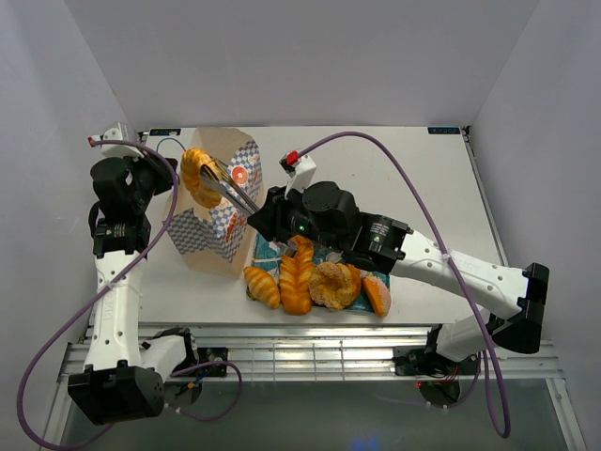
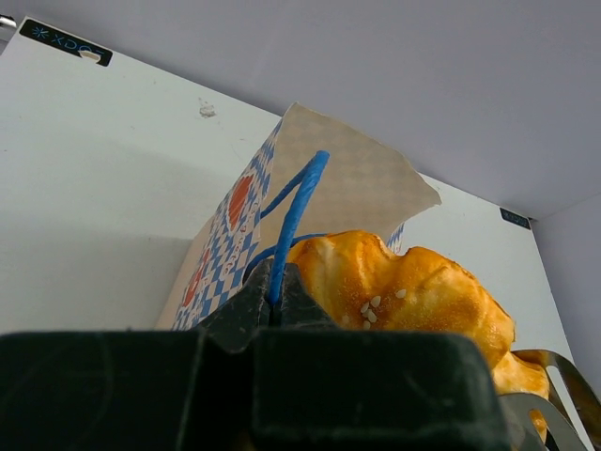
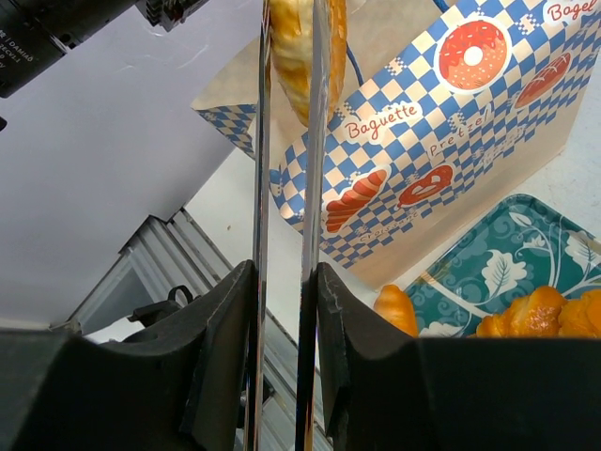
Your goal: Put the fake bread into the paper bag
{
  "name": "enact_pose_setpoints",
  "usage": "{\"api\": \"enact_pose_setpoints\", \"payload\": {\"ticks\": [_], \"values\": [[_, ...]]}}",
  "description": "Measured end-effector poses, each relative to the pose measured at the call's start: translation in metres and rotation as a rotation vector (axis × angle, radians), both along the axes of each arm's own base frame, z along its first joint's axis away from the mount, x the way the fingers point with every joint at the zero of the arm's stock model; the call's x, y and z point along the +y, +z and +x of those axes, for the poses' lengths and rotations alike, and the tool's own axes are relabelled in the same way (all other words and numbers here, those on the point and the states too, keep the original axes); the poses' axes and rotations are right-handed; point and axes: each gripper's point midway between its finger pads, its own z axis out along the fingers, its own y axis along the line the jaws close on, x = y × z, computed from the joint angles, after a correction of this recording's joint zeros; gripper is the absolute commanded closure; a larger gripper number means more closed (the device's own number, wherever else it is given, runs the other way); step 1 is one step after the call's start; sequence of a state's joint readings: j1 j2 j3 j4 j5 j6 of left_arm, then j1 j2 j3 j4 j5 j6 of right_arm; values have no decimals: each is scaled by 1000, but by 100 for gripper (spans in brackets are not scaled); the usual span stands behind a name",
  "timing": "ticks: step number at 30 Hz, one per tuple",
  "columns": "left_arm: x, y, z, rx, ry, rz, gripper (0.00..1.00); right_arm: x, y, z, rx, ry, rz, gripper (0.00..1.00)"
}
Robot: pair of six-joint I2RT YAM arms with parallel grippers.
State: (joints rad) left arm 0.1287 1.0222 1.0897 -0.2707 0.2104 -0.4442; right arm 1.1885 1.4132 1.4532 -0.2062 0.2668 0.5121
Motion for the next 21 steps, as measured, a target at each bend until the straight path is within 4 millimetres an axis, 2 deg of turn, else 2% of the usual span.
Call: {"api": "enact_pose_setpoints", "payload": {"ticks": [4,11,15,21], "values": [[0,1,0,-8,-1,4,100,-3,0,1,6,-15,-9,72],[-7,-3,1,-26,-41,15,100,-6,12,11,36,-99,35,73],[-15,-9,0,-35,-82,31,100,4,17,17,50,-114,53,73],[-19,-13,1,-47,-103,48,100,13,10,17,84,-111,42,73]]}}
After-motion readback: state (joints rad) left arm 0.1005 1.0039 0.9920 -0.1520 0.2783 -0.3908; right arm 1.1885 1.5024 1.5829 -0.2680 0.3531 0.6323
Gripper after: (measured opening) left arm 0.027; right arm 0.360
